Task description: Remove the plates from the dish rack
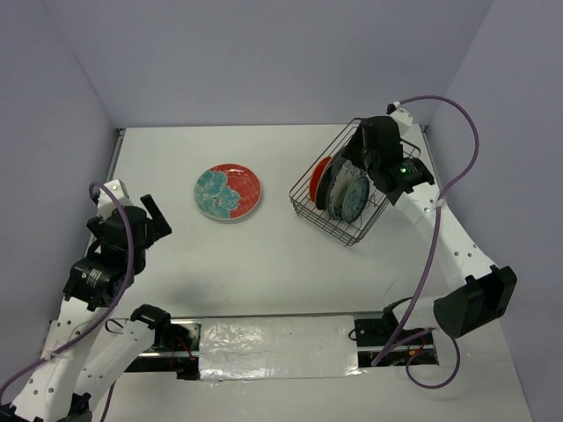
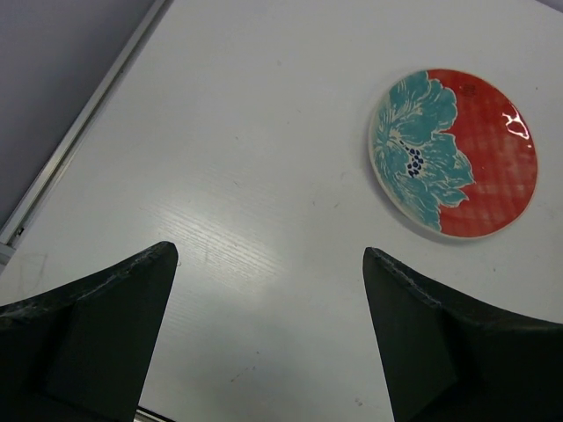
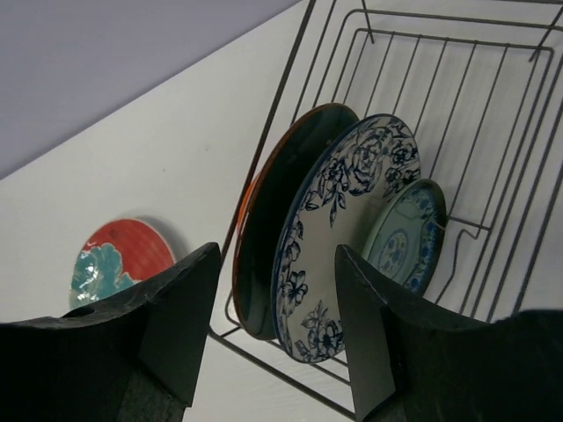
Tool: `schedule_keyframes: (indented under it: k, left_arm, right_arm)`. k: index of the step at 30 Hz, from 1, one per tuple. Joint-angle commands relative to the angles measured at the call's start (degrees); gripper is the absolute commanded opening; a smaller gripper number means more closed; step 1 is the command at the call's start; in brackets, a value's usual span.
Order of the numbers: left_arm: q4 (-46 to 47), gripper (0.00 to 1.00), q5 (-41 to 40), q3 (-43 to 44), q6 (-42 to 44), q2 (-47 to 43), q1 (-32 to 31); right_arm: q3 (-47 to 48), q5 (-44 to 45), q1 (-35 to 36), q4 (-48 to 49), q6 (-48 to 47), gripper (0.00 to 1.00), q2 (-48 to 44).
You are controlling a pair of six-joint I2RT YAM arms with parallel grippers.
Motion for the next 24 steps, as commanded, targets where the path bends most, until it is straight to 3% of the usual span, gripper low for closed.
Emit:
schedule_keyframes:
  k: [1,11,24]
  left_arm:
    - [2.62,1.0,1.15,0.16,1.76,-0.75,0.0]
    - [2.53,1.0,0.54,0.07,1.5,-3.82,0.0]
    - [2.62,1.0,0.71,0.07,1.68,-3.82,0.0]
  right_arm:
    - [-0.77,-1.88,-1.3,3.65,4.3,0.62,0.23]
    - [-2.18,-2.15,-1.75,4.36,6.94,0.59,5.6]
    - [-3.15,-2.33,-1.75,5.51,8.0,0.48,10.78]
